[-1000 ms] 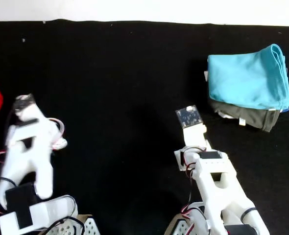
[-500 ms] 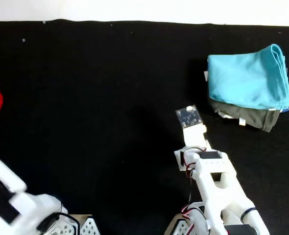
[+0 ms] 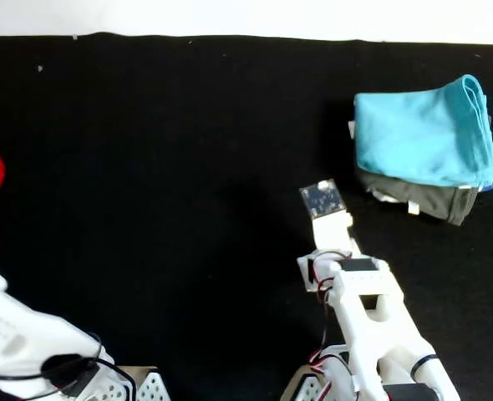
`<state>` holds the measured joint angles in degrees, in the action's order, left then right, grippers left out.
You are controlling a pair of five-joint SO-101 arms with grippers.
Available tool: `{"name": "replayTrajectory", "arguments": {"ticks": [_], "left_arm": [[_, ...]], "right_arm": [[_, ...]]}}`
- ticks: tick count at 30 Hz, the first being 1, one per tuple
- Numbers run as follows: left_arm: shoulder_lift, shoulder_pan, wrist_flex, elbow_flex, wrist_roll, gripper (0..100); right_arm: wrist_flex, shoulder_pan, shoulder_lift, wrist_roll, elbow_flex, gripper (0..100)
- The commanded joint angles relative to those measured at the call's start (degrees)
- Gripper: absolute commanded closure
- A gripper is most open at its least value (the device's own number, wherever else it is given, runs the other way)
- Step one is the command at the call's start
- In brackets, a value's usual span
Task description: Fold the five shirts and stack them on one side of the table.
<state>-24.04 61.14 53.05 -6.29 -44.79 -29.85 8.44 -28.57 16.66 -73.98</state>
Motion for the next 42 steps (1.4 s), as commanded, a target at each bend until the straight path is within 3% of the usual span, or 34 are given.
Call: {"name": "replayTrajectory", "arguments": {"ticks": [1,3,7,12,15,20,27,33,39,42], "left_arm": [[-1.63,0.13,-0.88,-4.35,-1.05,88],[-2.07,-0.57,-0.79,-4.88,-0.88,100],[0.48,-2.51,0.18,-4.7,-0.7,99],[8.84,-9.27,8.0,-5.05,1.85,99],[17.63,-16.13,13.63,-5.05,6.51,99],[33.27,-33.1,23.12,-5.05,10.37,99],[47.16,-56.4,26.55,-4.7,16.44,99],[47.96,-66.95,26.2,-4.79,24.44,99],[48.04,-75.56,25.23,-5.05,25.32,87],[48.31,-77.32,25.23,-5.14,25.32,86]], "right_arm": [[2.15,0.57,-0.04,-0.44,-0.22,99.1],[2.15,0.57,-0.04,-0.44,-0.22,99.1],[2.15,0.57,-0.04,-0.44,-0.22,99.1],[2.15,0.57,-0.04,-0.44,-0.22,99.1],[2.15,0.57,-0.04,-0.44,-0.22,99.1],[2.24,1.19,-0.04,-0.44,-0.4,99.1],[2.24,1.19,-0.04,-0.44,-0.4,99.1],[2.24,1.19,-0.04,-0.44,-0.4,99.1],[2.24,1.19,-0.04,-0.44,-0.4,99.1],[2.24,1.19,-0.04,-0.44,-0.4,99.1]]}}
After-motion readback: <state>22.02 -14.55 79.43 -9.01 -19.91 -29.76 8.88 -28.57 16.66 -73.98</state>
